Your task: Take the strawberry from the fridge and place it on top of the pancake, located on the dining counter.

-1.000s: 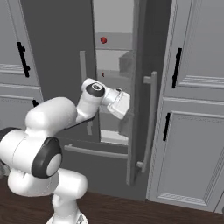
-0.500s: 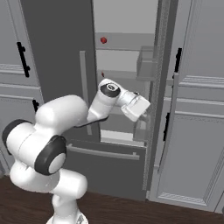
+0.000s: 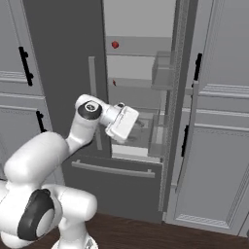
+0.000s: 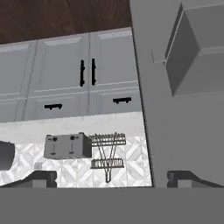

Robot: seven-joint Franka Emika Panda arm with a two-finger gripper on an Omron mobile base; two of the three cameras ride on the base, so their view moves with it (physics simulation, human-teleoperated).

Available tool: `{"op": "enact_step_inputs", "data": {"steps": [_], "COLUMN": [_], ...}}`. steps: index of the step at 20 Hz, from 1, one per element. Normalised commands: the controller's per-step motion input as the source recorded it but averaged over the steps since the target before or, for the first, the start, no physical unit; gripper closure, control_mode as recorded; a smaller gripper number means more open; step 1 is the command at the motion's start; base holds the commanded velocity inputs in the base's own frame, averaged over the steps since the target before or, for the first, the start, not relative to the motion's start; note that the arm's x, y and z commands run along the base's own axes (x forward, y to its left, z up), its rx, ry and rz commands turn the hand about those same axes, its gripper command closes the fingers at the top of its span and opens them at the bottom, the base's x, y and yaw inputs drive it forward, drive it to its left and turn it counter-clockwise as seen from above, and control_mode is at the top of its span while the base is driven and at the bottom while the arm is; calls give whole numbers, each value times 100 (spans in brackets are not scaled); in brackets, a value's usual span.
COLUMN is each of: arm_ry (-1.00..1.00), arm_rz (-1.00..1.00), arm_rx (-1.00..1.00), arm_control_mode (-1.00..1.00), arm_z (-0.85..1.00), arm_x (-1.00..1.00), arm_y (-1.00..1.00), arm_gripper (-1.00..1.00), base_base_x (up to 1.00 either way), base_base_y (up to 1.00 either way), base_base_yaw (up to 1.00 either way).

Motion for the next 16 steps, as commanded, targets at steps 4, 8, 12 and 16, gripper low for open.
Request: {"op": "enact_step_inputs", "data": {"steps": [4, 8, 12, 16], "arm_ry": [-34, -33, -38, -55], "arm_rz": [-32, -41, -39, -38], "arm_rx": [0, 19, 46, 46], "arm_control_mode": [-100, -100, -100, -100], "arm_z": [-3, -19, -38, -39], "arm_x": [-3, 11, 26, 33], "arm_y": [100, 97, 87, 70], "arm_gripper": [-100, -100, -100, -100], "base_base_x": [0, 0, 0, 0], "base_base_y": [0, 0, 0, 0], "base_base_yaw": [0, 0, 0, 0]}}
